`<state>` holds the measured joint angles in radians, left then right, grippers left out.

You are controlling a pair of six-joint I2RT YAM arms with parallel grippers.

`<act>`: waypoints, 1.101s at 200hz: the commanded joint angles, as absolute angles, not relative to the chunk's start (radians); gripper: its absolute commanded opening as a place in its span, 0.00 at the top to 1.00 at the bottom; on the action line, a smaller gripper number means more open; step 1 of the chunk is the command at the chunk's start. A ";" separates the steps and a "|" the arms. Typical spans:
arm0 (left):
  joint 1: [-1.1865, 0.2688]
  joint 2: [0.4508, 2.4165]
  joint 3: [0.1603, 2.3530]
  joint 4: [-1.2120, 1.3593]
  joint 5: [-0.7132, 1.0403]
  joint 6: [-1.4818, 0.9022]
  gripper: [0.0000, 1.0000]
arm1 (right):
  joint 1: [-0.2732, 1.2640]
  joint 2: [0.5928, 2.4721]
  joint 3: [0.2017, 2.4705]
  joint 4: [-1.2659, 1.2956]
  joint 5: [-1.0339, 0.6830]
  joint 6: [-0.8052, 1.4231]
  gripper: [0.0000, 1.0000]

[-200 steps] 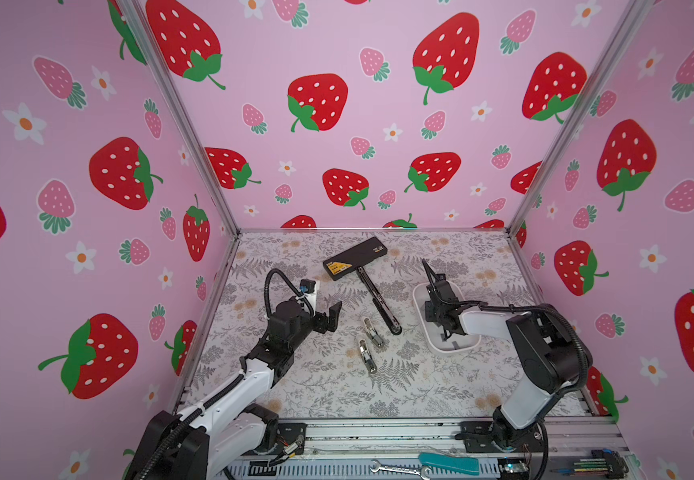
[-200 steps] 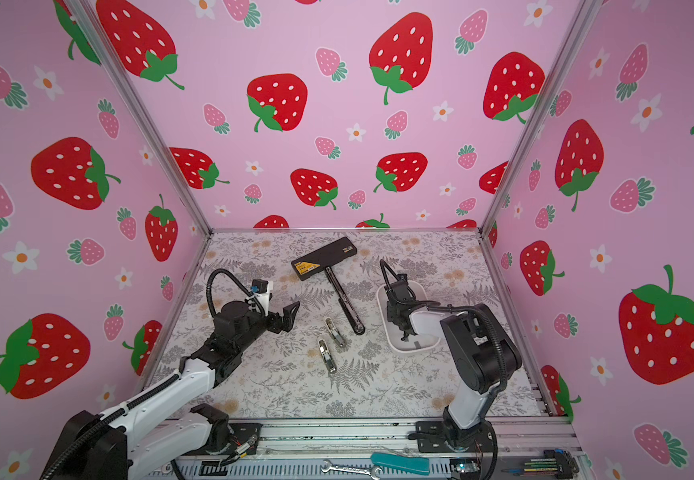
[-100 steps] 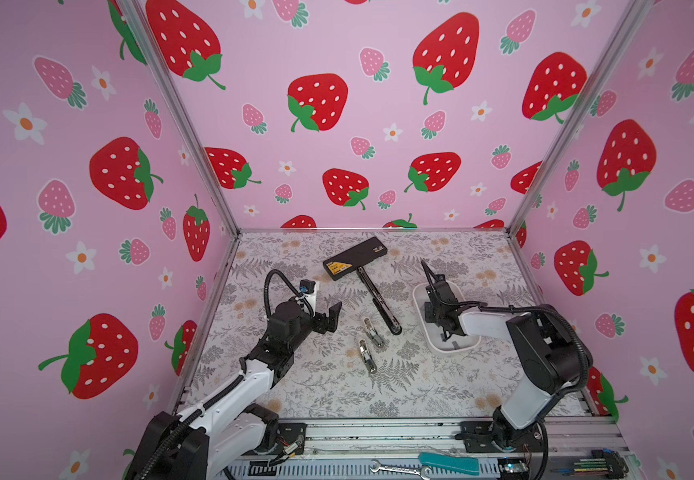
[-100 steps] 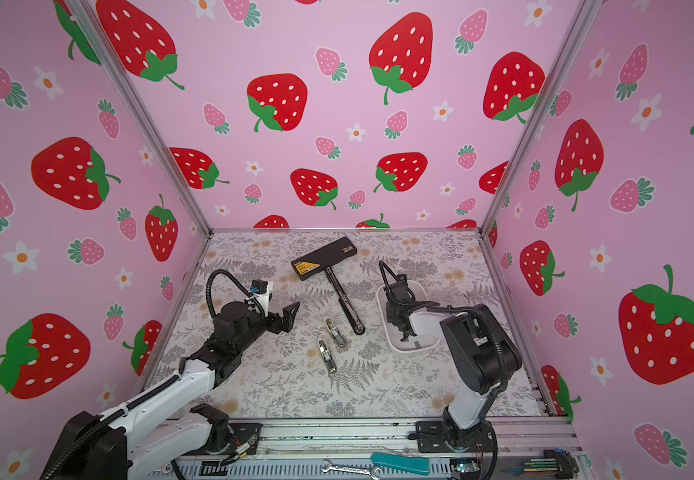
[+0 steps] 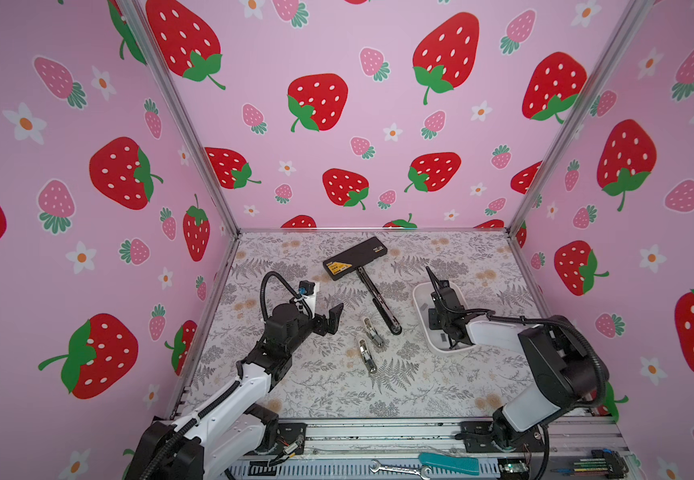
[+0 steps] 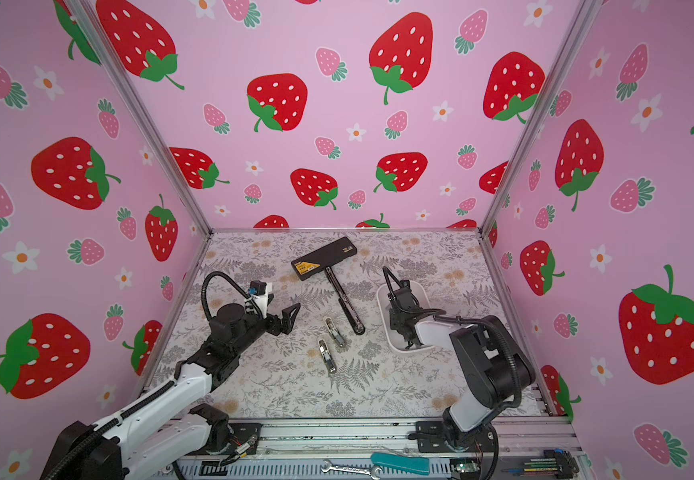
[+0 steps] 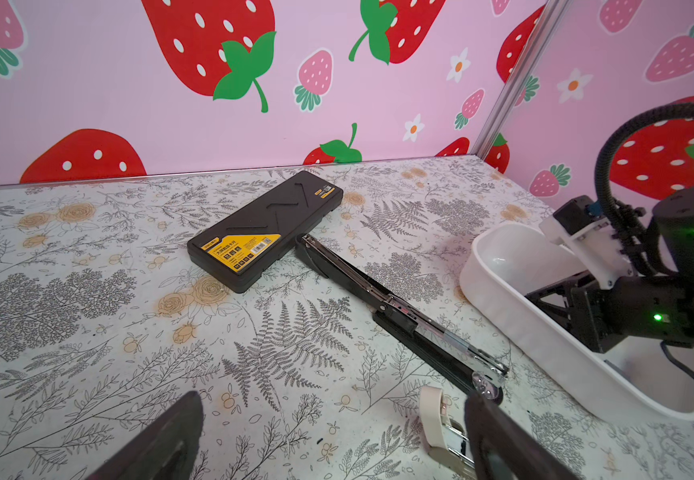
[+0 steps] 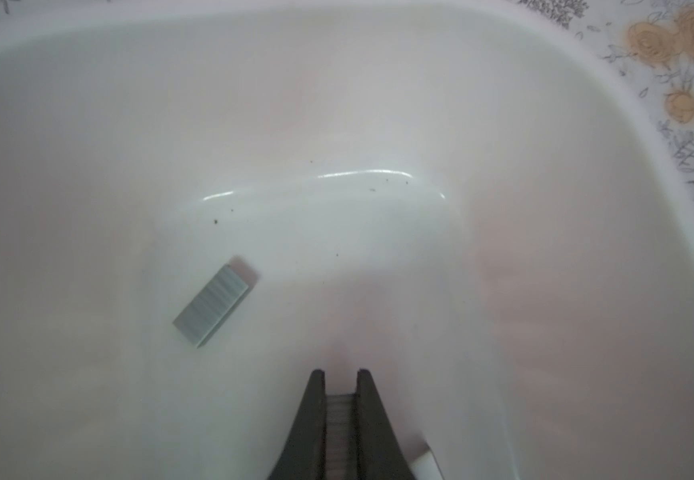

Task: Load the staples into the stapler
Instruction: 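Close the right gripper on the staple strip and lift it from the tray, then carry the staple strip with the right gripper toward the open beige stapler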

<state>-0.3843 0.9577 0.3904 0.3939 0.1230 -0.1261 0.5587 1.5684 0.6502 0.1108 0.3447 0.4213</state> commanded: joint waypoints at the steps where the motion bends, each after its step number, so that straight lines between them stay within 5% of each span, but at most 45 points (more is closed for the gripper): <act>1: -0.386 0.911 0.367 0.411 0.145 -0.142 0.01 | 0.583 1.456 0.611 0.127 0.364 0.415 0.93; 125: -0.387 0.586 0.226 0.201 0.147 -0.342 0.01 | 0.797 1.042 0.443 0.218 0.327 0.416 0.92; 172: -0.387 0.322 0.201 -0.153 0.001 -0.626 0.01 | 1.005 1.054 0.450 0.290 0.359 0.416 0.93; 220: -0.395 0.043 0.161 -0.412 0.094 -0.792 0.01 | 1.234 1.193 0.487 0.421 0.444 0.390 0.93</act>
<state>-0.3855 0.1383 0.1635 -0.2092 0.0666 -0.6621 1.1648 1.1347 0.4549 0.3279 0.3809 0.4057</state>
